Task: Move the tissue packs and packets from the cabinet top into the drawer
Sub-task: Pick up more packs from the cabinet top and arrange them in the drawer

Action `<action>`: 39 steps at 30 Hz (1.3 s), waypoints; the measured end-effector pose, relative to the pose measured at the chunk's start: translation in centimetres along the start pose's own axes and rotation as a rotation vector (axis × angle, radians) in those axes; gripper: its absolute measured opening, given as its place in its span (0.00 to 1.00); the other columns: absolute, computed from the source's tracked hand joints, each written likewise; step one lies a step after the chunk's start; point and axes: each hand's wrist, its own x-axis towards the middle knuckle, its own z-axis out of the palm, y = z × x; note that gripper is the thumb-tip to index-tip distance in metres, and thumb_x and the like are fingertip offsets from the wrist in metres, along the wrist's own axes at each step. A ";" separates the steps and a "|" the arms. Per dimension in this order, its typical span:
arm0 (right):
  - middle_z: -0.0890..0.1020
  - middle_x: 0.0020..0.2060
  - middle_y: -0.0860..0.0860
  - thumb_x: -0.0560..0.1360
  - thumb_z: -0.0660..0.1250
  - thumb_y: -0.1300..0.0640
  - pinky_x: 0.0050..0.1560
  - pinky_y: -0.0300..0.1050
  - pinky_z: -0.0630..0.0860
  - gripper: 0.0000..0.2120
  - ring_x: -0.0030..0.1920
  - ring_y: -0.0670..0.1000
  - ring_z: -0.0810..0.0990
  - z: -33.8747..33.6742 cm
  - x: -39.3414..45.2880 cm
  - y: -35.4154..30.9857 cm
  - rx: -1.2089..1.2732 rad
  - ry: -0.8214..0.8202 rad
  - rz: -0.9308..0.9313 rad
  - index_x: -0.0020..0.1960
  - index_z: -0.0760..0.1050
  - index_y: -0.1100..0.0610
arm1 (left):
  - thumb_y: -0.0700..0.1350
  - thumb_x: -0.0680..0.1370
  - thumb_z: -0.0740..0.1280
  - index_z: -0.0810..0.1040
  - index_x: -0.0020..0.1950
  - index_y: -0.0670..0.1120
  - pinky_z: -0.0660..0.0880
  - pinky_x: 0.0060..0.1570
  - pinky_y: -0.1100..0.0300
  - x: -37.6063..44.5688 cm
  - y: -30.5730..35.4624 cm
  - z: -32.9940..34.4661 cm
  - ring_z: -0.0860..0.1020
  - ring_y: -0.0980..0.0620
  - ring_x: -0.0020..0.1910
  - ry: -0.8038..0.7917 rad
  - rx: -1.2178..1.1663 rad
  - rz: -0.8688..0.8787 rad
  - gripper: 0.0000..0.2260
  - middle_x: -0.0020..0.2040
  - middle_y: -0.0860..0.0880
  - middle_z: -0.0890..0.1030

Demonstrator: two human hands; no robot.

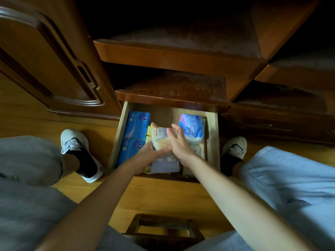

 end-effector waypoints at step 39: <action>0.69 0.72 0.53 0.79 0.63 0.69 0.59 0.56 0.80 0.22 0.68 0.57 0.72 -2.5 10.6 0.4 -1.004 0.165 -0.430 0.69 0.76 0.52 | 0.50 0.76 0.75 0.79 0.62 0.52 0.82 0.51 0.55 0.5 -2.3 -7.2 0.85 0.49 0.54 0.547 -0.381 0.132 0.16 0.54 0.51 0.87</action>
